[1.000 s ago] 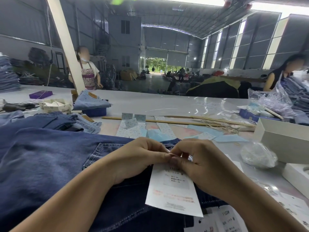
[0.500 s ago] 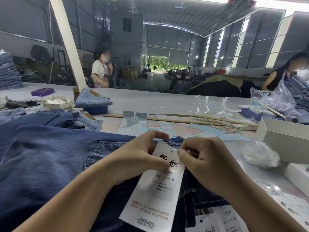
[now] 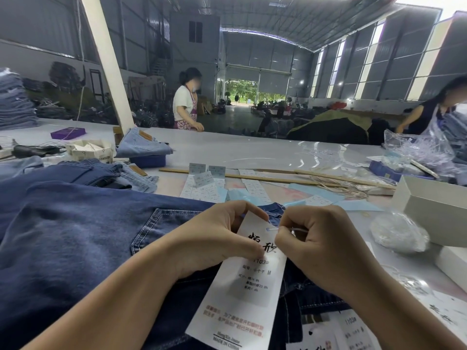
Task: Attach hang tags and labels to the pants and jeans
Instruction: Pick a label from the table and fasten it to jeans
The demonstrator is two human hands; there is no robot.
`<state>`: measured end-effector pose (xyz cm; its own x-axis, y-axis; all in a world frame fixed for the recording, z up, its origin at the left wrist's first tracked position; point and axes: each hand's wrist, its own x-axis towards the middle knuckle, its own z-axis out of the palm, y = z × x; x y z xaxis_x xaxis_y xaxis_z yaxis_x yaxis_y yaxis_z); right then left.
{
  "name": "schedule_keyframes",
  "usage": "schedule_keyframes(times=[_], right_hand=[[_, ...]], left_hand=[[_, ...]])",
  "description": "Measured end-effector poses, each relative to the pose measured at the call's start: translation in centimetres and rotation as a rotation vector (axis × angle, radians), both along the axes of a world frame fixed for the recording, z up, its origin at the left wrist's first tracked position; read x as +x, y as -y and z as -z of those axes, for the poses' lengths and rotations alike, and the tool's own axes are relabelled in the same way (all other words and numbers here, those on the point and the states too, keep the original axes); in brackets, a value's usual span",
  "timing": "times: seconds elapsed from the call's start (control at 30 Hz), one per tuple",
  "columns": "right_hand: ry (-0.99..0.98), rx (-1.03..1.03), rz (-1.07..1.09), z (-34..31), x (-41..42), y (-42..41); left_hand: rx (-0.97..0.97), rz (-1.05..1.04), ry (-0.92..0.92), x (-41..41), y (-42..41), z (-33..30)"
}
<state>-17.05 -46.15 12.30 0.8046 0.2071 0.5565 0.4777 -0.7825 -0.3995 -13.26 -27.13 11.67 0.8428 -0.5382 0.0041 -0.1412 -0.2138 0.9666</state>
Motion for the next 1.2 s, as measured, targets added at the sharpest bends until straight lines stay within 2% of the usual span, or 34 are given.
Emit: schedule_keyframes(times=[0.47, 0.63, 1.0, 1.1, 1.2], right_hand=[[-0.077, -0.120, 0.008, -0.32, 0.38, -0.21], [-0.034, -0.187, 0.052, -0.40, 0.25, -0.41], [-0.038, -0.121, 0.035, -0.19, 0.29, -0.45], [-0.052, -0.078, 0.008, -0.14, 0.08, -0.48], [-0.054, -0.056, -0.014, -0.39, 0.18, -0.42]], left_hand=[[-0.046, 0.014, 0.048, -0.16, -0.04, 0.22], [-0.117, 0.012, 0.060, -0.38, -0.15, 0.06], [-0.236, 0.075, 0.028, -0.61, -0.17, 0.09], [-0.296, 0.049, -0.049, -0.01, 0.07, 0.25], [-0.274, 0.058, 0.015, -0.05, 0.03, 0.43]])
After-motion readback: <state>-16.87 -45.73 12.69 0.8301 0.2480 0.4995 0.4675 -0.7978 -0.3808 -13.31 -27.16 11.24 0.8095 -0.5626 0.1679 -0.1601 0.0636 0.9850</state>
